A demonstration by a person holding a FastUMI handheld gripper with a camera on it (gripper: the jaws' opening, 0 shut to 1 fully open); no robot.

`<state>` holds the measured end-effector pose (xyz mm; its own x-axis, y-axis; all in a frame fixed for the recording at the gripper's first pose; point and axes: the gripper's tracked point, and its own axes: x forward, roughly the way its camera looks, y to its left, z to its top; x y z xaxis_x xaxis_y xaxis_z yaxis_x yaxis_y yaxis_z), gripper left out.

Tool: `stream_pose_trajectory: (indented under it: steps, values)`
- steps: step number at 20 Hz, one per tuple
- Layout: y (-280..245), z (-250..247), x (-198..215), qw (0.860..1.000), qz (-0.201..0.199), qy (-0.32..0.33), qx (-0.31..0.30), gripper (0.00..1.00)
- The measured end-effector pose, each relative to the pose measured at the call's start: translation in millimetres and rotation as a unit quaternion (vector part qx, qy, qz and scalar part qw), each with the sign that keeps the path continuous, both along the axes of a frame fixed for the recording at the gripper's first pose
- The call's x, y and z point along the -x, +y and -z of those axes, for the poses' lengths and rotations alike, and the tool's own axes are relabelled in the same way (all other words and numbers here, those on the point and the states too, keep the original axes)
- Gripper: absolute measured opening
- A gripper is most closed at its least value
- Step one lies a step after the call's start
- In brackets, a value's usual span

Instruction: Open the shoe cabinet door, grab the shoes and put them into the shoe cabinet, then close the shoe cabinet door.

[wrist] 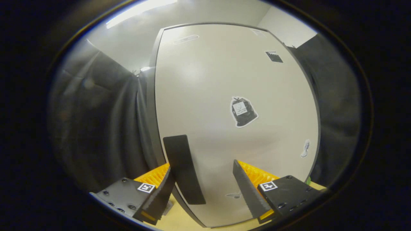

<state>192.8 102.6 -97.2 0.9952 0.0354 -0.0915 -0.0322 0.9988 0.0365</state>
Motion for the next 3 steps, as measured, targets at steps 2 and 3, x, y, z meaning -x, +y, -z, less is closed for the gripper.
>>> stream_pose_trajectory:
  steps: [2, 3]
  values:
    - [2.9, -5.2, 10.2, 1.000, -0.010, -0.007, -0.006, 1.00]
    - [4.4, -9.7, 15.1, 1.000, -0.016, -0.012, -0.011, 1.00]
